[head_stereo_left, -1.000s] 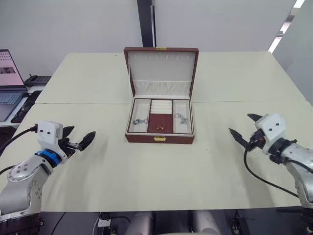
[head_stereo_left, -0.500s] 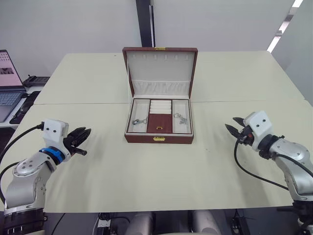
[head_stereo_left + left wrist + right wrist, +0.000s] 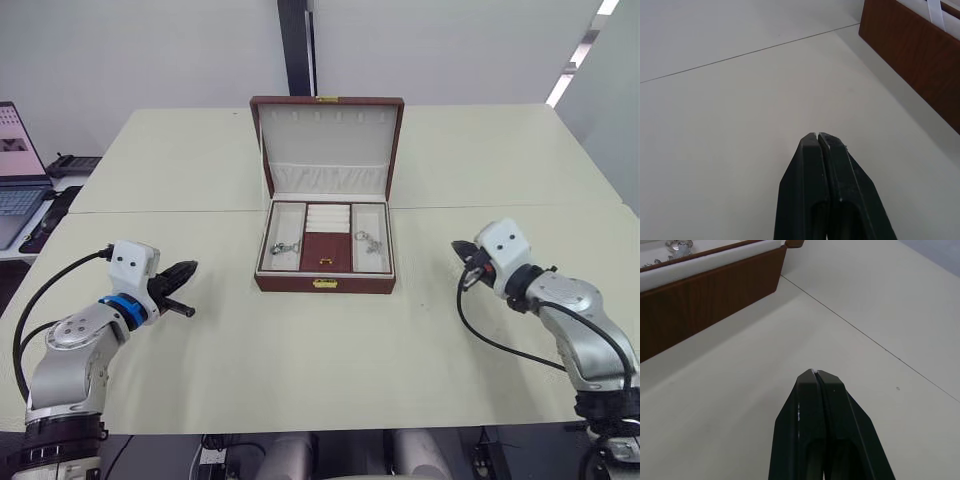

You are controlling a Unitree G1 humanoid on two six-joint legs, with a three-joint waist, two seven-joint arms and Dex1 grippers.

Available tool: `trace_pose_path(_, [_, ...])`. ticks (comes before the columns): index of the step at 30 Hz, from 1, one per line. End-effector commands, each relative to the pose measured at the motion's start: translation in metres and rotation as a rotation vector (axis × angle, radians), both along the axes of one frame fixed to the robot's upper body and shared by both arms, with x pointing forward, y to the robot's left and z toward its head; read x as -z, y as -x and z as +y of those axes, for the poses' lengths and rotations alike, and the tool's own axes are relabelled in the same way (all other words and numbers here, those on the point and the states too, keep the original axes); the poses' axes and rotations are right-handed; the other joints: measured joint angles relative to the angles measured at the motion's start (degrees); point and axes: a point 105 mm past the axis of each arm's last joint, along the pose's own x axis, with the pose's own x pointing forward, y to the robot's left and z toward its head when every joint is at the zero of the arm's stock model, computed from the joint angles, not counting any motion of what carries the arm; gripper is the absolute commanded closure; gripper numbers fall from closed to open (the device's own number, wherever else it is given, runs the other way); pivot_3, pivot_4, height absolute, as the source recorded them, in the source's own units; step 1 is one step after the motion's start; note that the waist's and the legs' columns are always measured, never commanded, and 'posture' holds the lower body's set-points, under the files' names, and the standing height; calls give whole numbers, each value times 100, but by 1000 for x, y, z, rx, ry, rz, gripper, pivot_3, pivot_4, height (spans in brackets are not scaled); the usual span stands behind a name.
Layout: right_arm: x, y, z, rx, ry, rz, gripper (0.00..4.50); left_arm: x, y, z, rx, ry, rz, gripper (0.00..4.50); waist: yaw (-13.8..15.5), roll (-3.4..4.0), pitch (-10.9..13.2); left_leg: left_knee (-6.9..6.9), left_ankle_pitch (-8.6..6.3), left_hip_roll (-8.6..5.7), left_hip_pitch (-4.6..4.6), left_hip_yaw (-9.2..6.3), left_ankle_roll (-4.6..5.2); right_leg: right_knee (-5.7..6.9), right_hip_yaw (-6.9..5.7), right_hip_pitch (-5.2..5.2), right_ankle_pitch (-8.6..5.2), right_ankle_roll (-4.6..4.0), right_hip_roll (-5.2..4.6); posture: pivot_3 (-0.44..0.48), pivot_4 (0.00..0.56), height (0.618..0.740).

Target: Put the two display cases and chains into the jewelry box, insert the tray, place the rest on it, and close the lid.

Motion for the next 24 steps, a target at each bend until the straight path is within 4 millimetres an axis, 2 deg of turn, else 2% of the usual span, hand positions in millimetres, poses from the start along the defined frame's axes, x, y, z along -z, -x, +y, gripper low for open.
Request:
trace_pose_path(1, [-9, -9, 6, 13, 23, -33, 4477, -7, -5, -7, 21, -20, -39, 4500, -1, 0, 0, 0, 0, 0, 0, 1, 0, 0, 1, 0, 0, 0, 0, 0, 150, 740])
trace_pose_path(9, [-7, -20, 27, -2, 24, -8, 4477, -4, -16, -22, 49, 19, -28, 4500, -3, 0, 0, 2, 0, -1, -4, 0, -1, 0, 0, -4, 0, 0, -1, 0, 150, 740])
trace_pose_path(17, [4, -26, 53, -50, 28, 35, 4477, 1, -32, -45, 107, 57, 4, 4500, -18, -1, -1, 4, 1, -3, -4, 0, -2, 2, 0, -6, 1, 0, 0, 0, 150, 740])
trace_pose_path(24, [8, -27, 69, -108, 28, 50, 4477, -1, -37, -67, 192, 81, 19, 4500, -18, -1, -1, 5, 2, -4, -6, 0, -3, 3, 0, -9, 1, 0, 0, 0, 150, 740])
